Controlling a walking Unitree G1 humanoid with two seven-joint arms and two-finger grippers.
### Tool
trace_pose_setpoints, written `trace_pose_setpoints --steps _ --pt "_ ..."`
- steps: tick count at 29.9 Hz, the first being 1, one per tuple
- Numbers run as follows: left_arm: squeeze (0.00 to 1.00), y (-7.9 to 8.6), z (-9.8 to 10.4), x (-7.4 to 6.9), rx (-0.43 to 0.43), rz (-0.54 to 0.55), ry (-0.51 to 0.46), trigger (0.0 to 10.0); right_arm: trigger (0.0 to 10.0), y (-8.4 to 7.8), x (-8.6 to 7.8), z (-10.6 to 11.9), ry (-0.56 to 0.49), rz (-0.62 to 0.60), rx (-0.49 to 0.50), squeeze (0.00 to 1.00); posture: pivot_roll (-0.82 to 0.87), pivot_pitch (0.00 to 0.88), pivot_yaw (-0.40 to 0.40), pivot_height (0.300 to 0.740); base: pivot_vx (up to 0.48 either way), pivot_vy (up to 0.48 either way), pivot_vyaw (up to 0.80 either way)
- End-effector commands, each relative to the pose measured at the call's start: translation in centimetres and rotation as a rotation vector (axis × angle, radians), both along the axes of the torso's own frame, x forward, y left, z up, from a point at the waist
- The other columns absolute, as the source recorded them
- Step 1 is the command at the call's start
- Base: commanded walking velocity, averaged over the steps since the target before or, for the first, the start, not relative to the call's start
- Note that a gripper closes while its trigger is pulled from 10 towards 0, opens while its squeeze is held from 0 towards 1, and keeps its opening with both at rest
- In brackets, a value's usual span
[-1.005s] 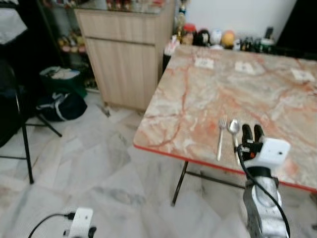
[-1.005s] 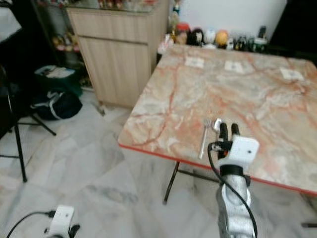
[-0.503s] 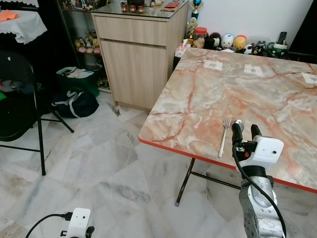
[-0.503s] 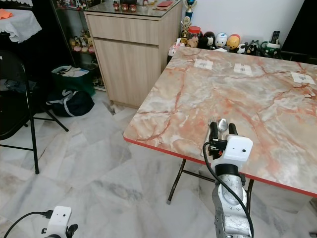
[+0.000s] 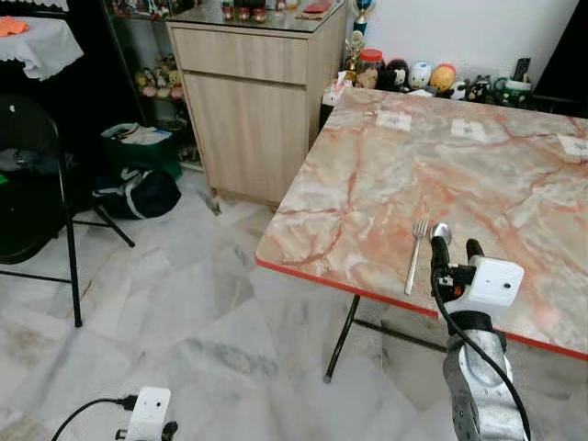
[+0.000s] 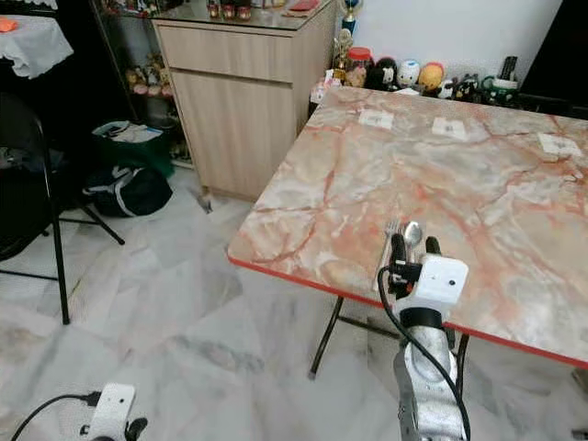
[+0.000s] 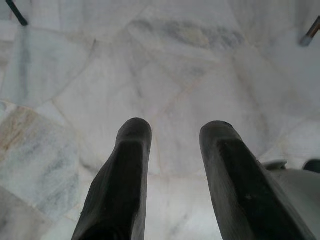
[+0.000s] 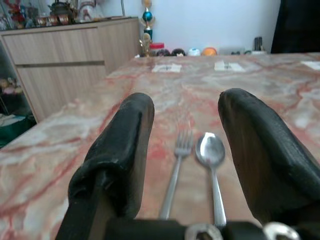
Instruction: Setting the table
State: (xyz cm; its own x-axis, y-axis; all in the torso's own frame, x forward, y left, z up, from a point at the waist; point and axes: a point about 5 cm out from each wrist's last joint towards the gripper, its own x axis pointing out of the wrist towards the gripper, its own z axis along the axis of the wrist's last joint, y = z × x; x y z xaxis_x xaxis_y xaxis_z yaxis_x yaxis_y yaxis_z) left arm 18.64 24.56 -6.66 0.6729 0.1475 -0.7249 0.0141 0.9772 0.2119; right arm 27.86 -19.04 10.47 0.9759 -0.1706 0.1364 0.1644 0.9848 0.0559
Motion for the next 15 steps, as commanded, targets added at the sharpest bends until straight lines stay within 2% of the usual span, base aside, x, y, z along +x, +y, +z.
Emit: trace_pose_setpoints --steps 1,8,15 --pt "0.00 0.08 -0.15 -0.29 -0.002 0.010 0.012 10.0 10.0 -0.07 -0.04 -0.15 0.014 -0.006 0.001 0.00 0.13 0.005 -0.021 0.740 0.326 0.000 0.00" --pt "0.00 0.10 -0.12 -0.27 0.003 0.012 0.007 10.0 10.0 -0.14 -0.10 -0.35 0.022 -0.013 0.001 0.00 0.13 0.005 -0.021 0.740 0.310 0.000 0.00" --pt "0.00 0.13 -0.13 -0.31 0.010 0.010 0.009 10.0 10.0 -0.78 -0.24 -1.07 0.060 -0.068 0.000 0.00 0.13 0.001 -0.024 0.740 0.000 0.000 0.00"
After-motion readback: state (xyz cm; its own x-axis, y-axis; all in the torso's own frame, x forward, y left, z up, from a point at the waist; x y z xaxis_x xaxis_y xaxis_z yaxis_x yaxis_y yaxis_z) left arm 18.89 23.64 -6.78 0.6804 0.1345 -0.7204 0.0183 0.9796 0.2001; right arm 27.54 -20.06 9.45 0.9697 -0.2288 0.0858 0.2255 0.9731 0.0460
